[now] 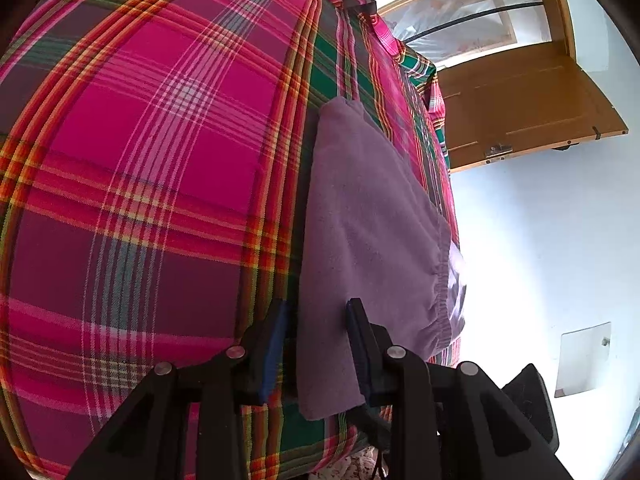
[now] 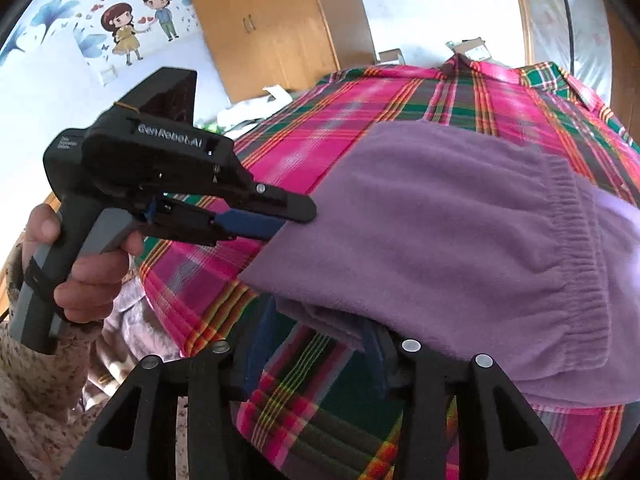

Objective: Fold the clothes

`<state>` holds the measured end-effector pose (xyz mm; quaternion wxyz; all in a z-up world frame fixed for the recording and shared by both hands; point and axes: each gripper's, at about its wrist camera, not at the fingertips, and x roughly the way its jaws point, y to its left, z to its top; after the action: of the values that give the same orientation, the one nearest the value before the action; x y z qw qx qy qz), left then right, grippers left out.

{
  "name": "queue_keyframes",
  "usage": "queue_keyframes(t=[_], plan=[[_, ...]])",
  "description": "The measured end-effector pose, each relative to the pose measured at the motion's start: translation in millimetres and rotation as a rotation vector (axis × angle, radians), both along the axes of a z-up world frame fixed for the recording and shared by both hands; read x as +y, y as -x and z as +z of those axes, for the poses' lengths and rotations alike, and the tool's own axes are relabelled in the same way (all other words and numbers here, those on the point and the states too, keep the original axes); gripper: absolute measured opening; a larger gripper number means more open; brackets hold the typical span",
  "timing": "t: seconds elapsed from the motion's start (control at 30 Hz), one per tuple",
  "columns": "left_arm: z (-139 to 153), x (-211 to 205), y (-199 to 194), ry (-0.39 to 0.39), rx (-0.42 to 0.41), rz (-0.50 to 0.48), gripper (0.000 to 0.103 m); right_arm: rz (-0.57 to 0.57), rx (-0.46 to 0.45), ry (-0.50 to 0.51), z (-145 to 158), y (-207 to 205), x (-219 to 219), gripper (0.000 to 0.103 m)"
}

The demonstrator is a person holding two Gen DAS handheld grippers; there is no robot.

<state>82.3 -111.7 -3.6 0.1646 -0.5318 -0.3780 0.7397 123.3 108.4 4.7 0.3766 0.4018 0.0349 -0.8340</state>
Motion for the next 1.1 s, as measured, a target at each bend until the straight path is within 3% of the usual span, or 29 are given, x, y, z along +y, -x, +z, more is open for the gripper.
queue_keyframes(t=[0.3, 0.57, 0.7, 0.93, 1.1], plan=[[1.6, 2.0, 1.0, 0.005, -0.001, 0.000, 0.031, 0.080, 0.034, 0.009, -2.9, -1.5, -30.1, 0.047], [2.0, 2.0, 0.8, 0.002, 0.000, -0.002, 0.031, 0.206, -0.047, 0.119, -6.7, -13.0, -37.2, 0.047], [2.2, 1.0, 0.6, -0.001, -0.001, -0.003, 0.031, 0.181, -0.020, 0.082, -5.6, -18.6, -37.7, 0.047], [2.4, -3.0, 0.6, -0.009, 0.000, -0.006, 0.031, 0.130, 0.042, 0.160, 21.9, -29.5, -3.5, 0.047], [3.2, -2.2, 1.2, -0.007, 0.002, -0.011, 0.031, 0.067, 0.104, 0.108, 28.7, -21.8, -4.9, 0.046]])
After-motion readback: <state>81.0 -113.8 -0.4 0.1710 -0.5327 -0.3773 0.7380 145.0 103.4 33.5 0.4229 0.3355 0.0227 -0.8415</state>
